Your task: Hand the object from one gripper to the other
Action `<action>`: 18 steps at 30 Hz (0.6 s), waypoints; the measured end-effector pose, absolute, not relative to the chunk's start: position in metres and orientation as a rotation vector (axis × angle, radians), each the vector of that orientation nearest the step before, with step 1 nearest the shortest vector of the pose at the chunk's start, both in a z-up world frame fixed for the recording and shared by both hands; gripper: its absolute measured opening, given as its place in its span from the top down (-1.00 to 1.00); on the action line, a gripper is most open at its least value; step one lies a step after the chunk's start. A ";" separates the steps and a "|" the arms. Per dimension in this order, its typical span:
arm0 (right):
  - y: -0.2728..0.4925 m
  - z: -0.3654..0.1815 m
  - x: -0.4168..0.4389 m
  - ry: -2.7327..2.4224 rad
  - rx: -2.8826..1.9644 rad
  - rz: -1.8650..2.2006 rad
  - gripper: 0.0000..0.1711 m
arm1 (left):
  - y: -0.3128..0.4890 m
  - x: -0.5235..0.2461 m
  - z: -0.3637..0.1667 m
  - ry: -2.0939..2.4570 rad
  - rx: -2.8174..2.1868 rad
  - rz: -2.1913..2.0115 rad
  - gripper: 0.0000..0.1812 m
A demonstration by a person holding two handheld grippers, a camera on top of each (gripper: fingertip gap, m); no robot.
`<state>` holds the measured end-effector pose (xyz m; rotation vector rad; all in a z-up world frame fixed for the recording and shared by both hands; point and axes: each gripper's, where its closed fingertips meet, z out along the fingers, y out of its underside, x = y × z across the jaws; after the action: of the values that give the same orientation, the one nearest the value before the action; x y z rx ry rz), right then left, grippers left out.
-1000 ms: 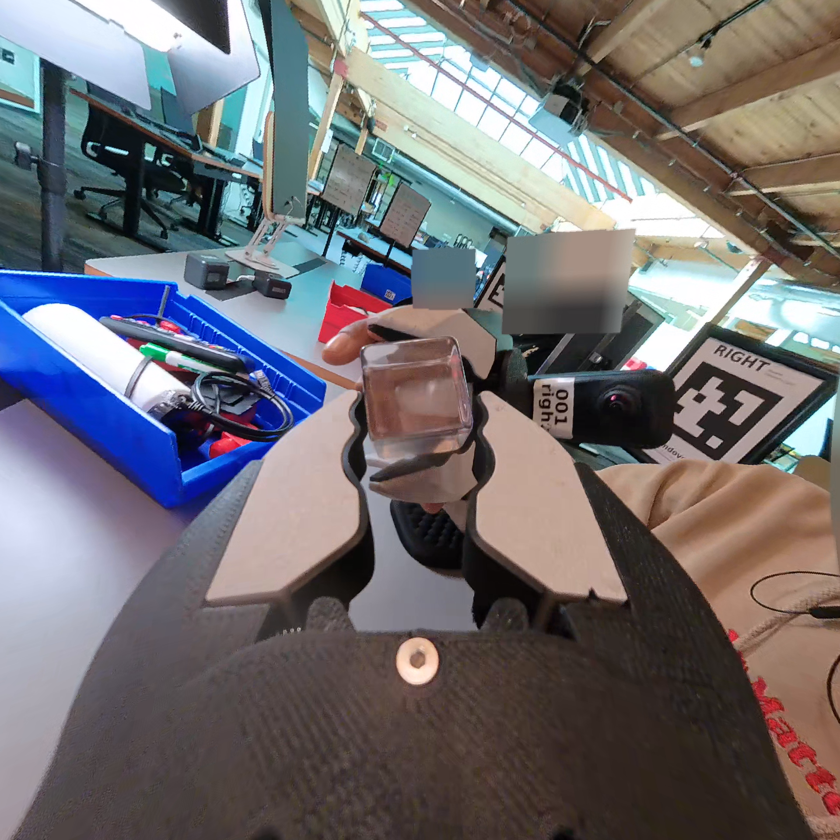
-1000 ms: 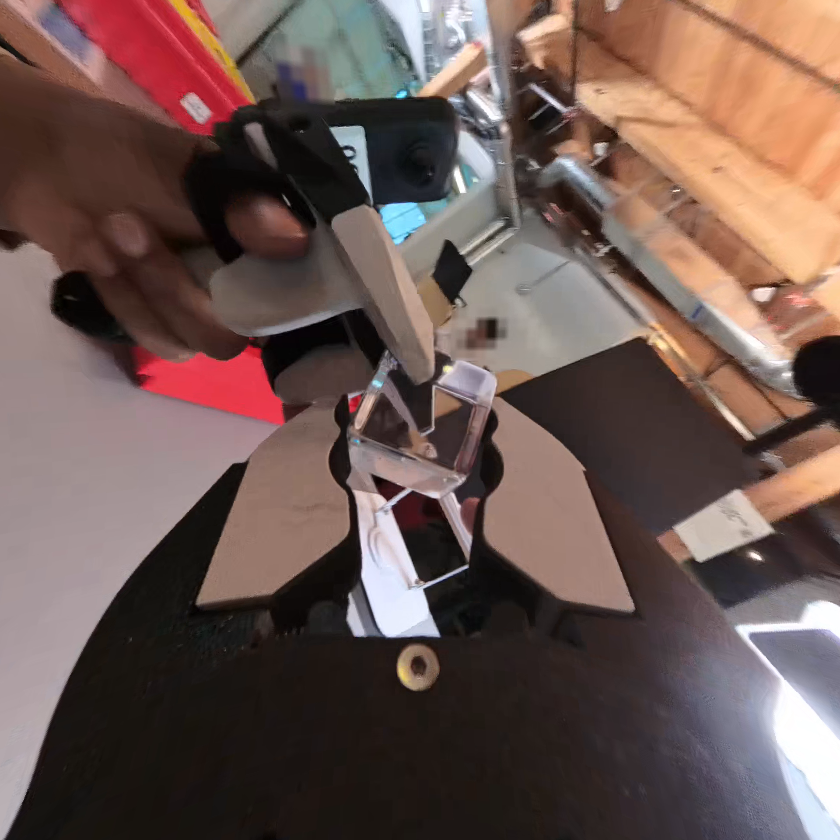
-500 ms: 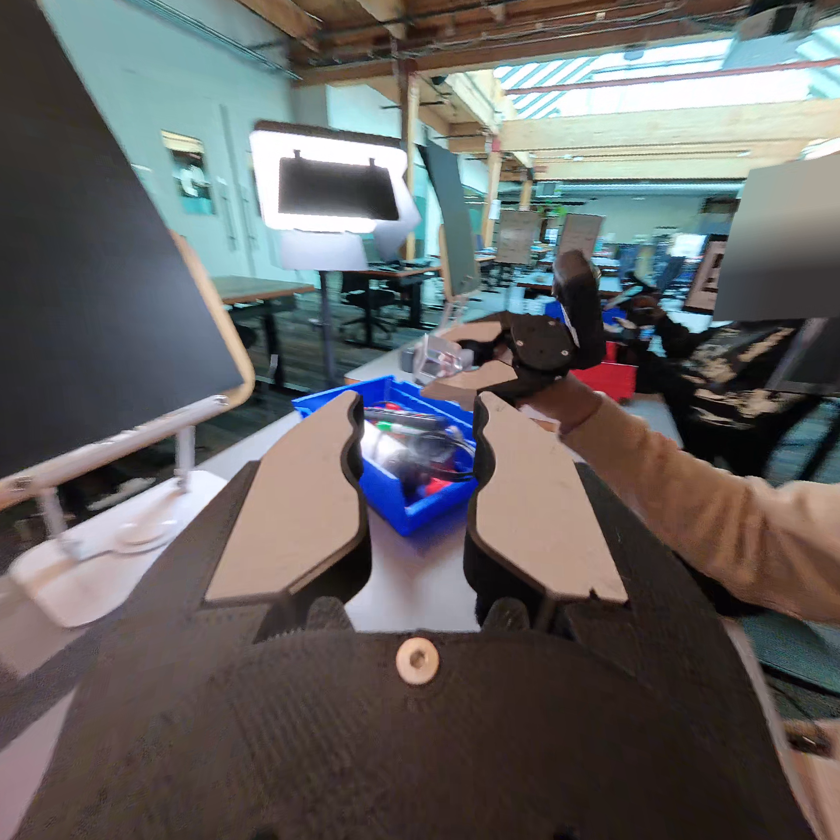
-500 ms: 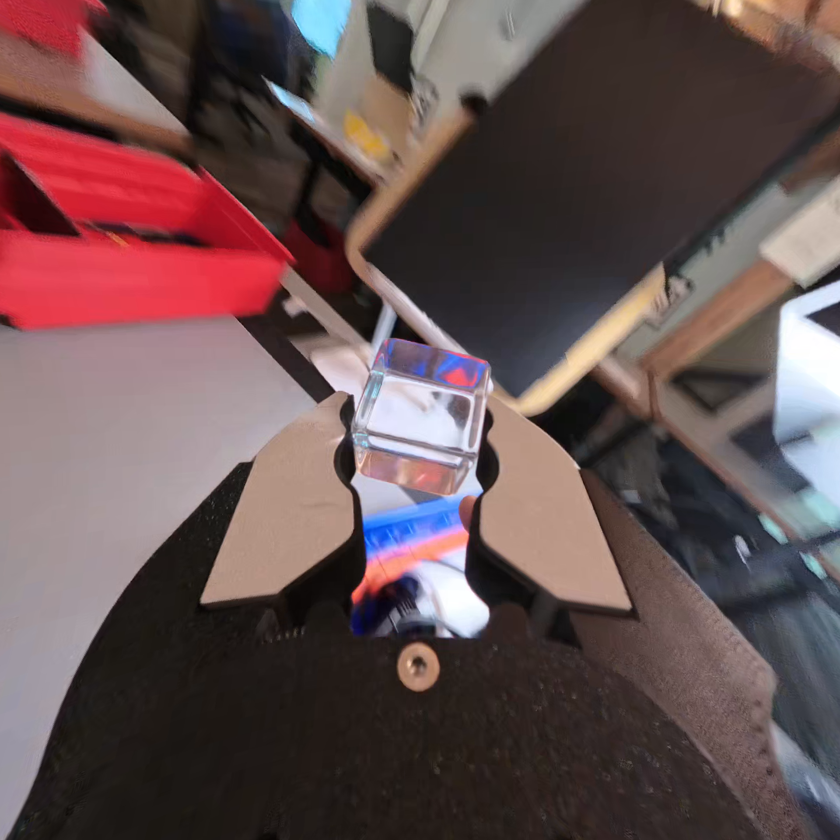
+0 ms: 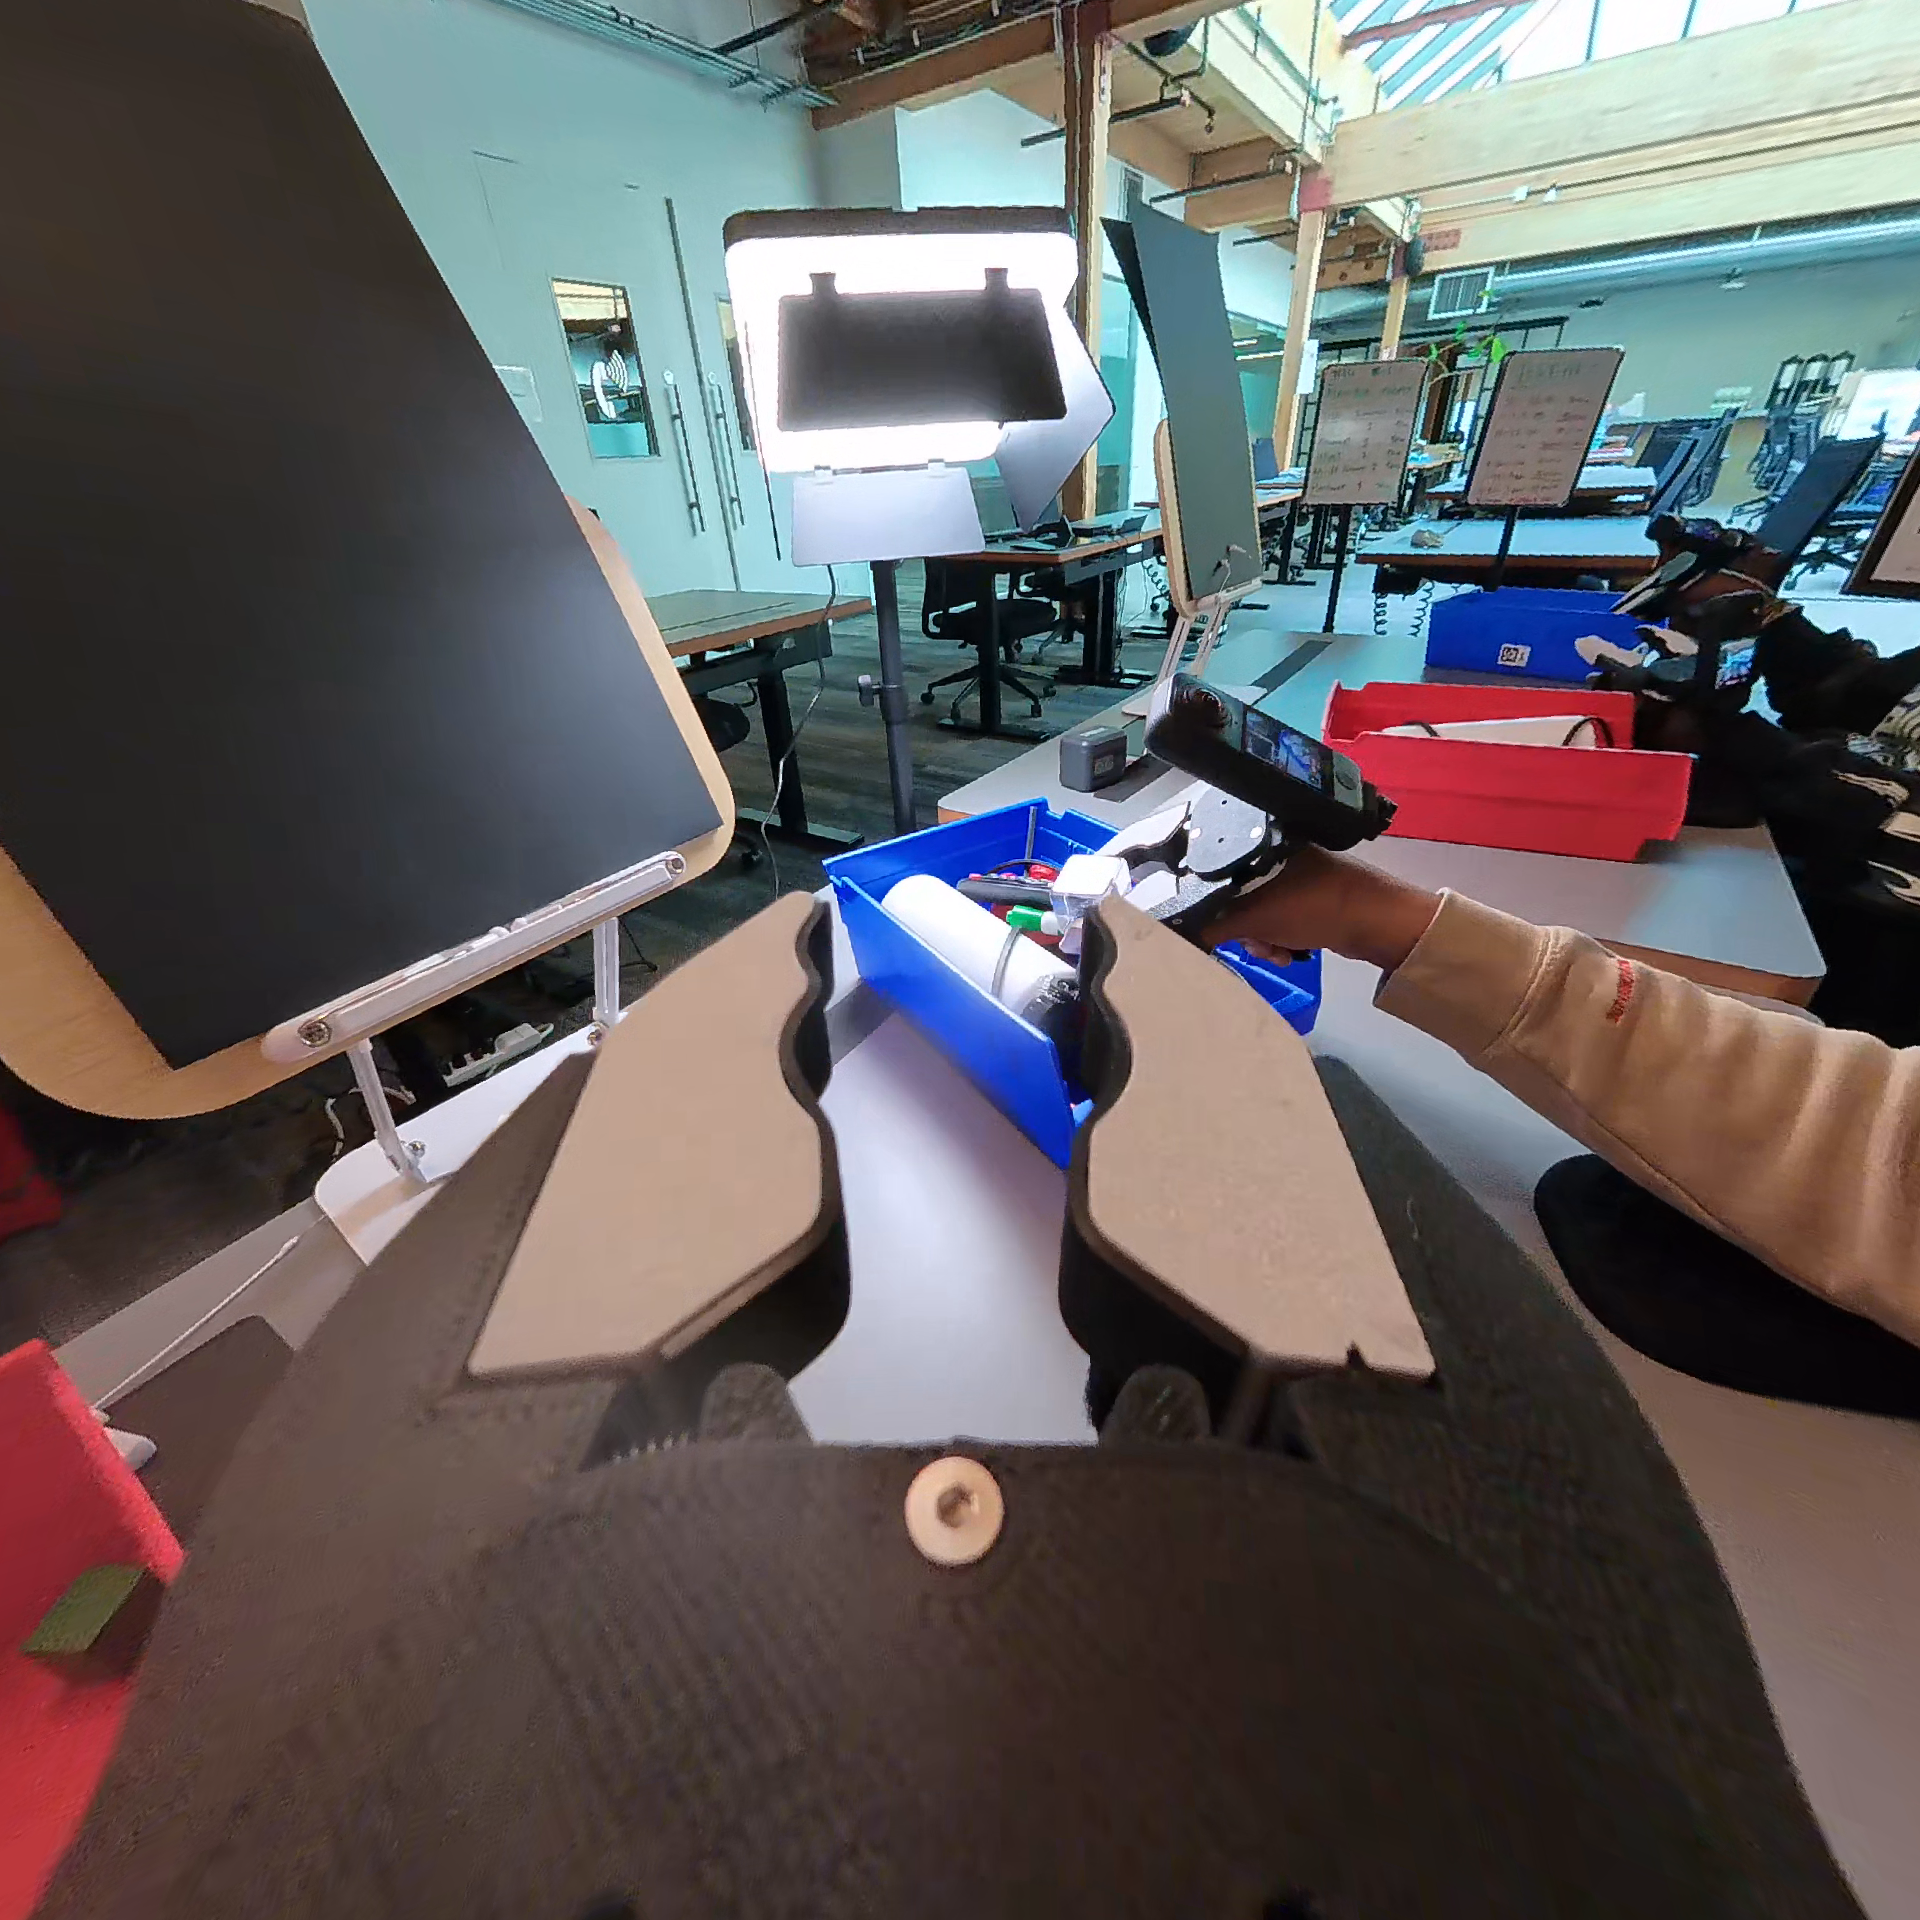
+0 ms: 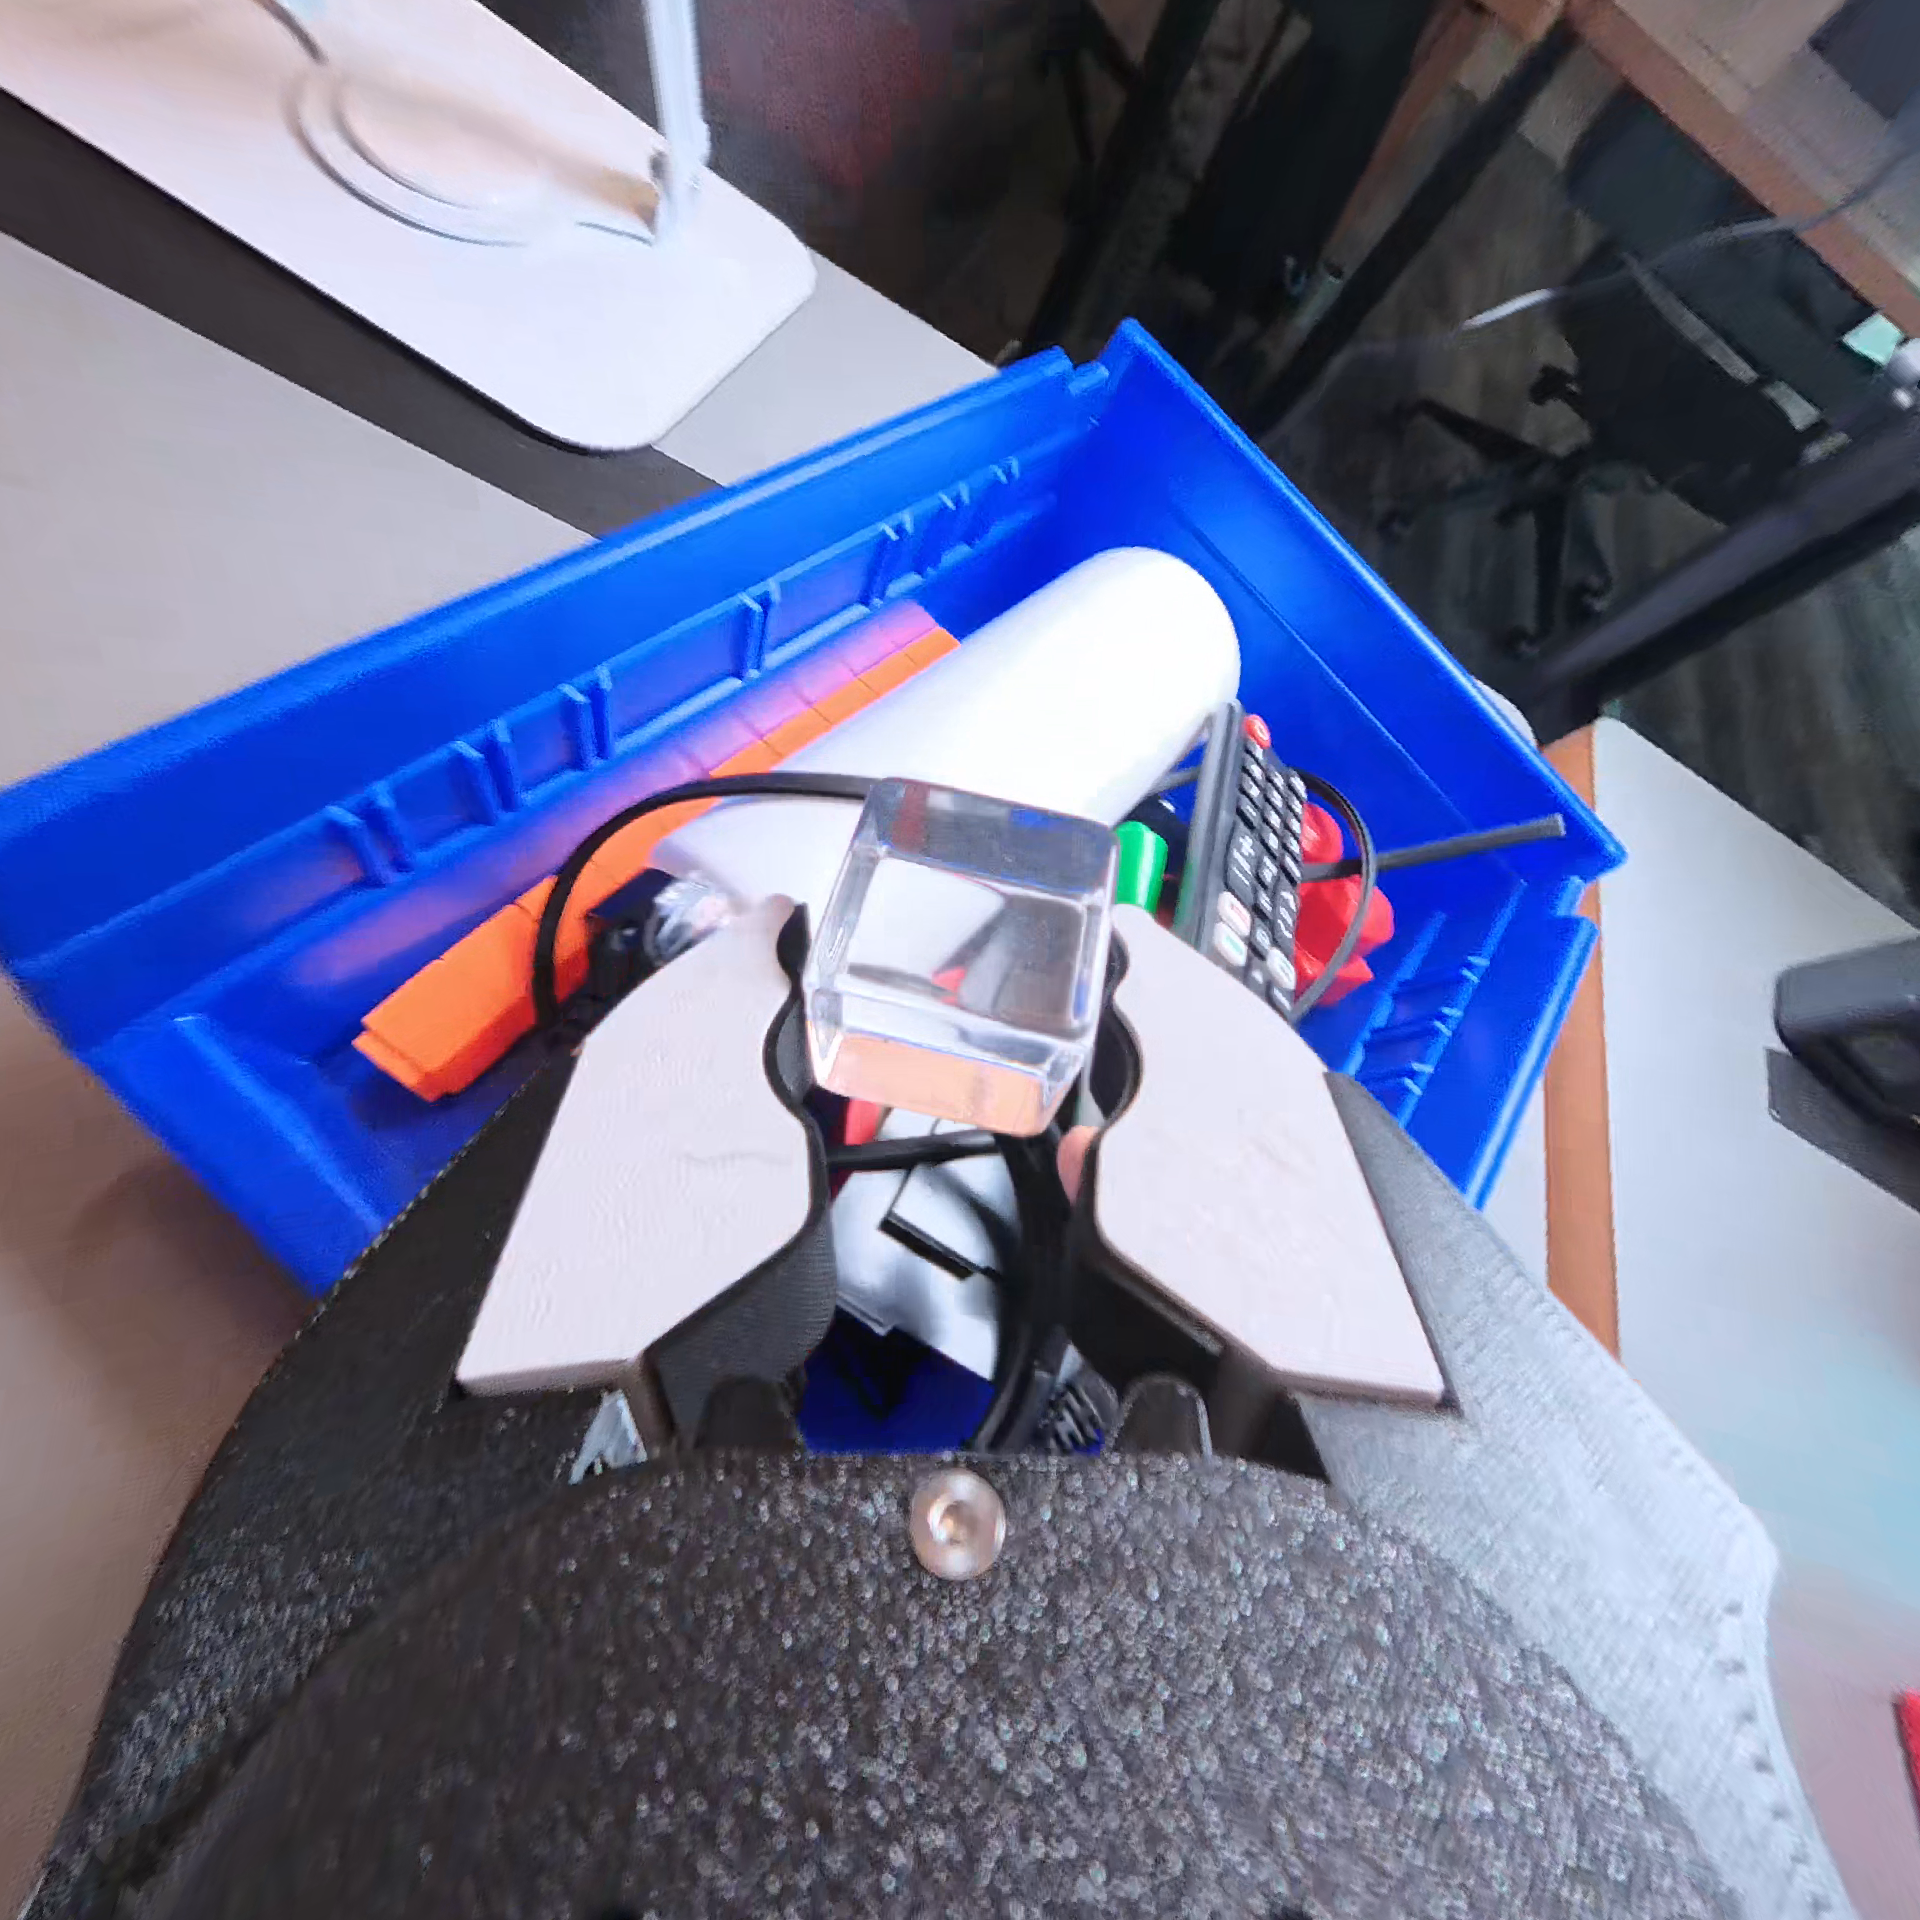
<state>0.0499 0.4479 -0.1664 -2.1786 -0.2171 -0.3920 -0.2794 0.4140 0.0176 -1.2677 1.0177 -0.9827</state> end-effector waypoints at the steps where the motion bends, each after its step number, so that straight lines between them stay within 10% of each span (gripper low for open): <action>1: 0.448 -0.169 0.055 -0.201 -2.185 -0.410 0.39 | 0.414 -0.279 0.016 1.021 -1.272 -0.980 0.50; 18: 0.433 -0.032 -0.037 -0.318 -1.551 -0.018 0.44 | 0.457 -0.297 -0.005 0.977 -1.421 -0.888 0.56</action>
<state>-0.0369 0.4328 -0.0317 -1.5507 -0.3177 -0.0175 -0.2967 0.4565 -0.0053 -1.4211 0.9771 -0.8878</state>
